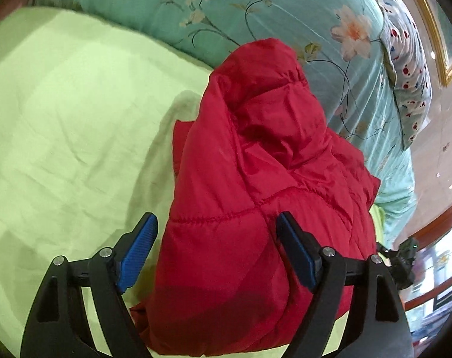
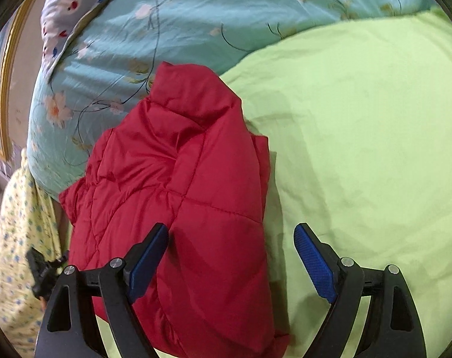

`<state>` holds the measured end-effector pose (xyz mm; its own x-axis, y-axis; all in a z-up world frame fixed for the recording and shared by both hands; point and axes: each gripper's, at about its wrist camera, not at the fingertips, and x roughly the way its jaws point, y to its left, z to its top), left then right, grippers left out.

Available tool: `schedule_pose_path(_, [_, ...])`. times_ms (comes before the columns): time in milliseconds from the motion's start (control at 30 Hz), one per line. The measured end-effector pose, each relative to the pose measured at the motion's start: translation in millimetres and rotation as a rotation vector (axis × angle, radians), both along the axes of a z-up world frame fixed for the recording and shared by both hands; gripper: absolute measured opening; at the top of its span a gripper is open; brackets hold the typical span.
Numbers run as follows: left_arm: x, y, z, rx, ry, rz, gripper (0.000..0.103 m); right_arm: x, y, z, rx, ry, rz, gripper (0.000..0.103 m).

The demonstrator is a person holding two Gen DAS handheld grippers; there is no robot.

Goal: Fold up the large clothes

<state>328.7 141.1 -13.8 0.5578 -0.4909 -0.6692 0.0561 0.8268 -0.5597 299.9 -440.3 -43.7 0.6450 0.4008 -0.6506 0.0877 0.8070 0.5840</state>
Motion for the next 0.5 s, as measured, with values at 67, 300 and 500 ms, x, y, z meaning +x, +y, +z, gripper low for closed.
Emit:
schedule_pose_path(67, [4, 0, -3, -0.041, 0.011, -0.004, 0.084, 5, 0, -7, 0.050, 0.011, 0.014, 0.089])
schedule_pose_path(300, [14, -7, -8, -0.122, 0.036, -0.024, 0.087, 19, 2, -25, 0.162, 0.030, 0.033, 0.096])
schedule_pose_path(500, [25, -28, -16, -0.121, 0.072, -0.051, 0.099, 34, 20, -33, 0.185, 0.065, 0.103, 0.100])
